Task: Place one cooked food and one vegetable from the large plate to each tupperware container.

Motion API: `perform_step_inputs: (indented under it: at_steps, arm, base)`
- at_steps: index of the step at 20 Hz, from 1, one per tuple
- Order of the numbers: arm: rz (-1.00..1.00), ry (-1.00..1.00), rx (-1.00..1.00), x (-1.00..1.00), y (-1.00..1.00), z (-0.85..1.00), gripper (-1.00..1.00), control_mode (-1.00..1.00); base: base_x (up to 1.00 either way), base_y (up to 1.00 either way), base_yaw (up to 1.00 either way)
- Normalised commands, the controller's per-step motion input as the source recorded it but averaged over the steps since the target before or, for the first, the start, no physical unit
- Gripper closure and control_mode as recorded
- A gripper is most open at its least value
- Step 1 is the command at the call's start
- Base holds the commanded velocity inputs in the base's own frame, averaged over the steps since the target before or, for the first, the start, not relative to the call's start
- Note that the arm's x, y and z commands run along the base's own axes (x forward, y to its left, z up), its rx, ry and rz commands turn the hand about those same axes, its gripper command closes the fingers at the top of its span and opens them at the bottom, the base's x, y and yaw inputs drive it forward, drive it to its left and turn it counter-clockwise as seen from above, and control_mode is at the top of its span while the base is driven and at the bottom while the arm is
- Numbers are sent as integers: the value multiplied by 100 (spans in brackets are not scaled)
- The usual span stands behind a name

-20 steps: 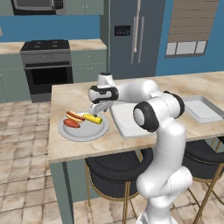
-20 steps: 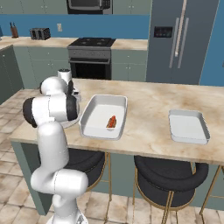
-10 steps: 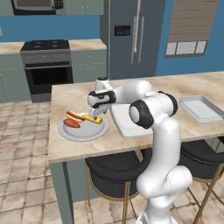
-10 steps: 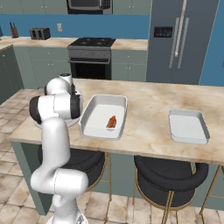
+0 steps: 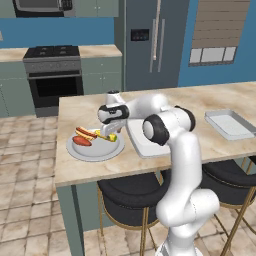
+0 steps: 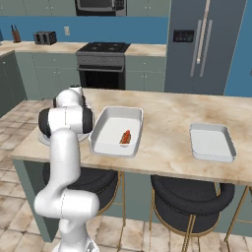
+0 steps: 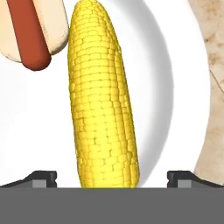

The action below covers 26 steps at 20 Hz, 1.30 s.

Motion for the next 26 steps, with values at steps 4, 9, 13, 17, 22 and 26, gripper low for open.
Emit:
perform_step_inputs:
  at_steps: [4, 9, 13, 17, 22, 26]
  arm:
    - [0, 4, -1, 0, 0, -27, -100, -100]
    - [0, 0, 0, 0, 2, -7, -100, -100]
    - [0, 3, 0, 0, 15, -19, 100, -100]
    - [0, 4, 0, 0, 8, -24, 100, -100]
    - [0, 1, 0, -3, 0, -5, 100, -100]
    - [-15, -3, 0, -21, -31, 30, 100, -100]
  base:
    - [0, 0, 0]
    - [0, 0, 0]
    - [0, 0, 0]
    - [0, 0, 0]
    - [0, 0, 0]
    - [0, 0, 0]
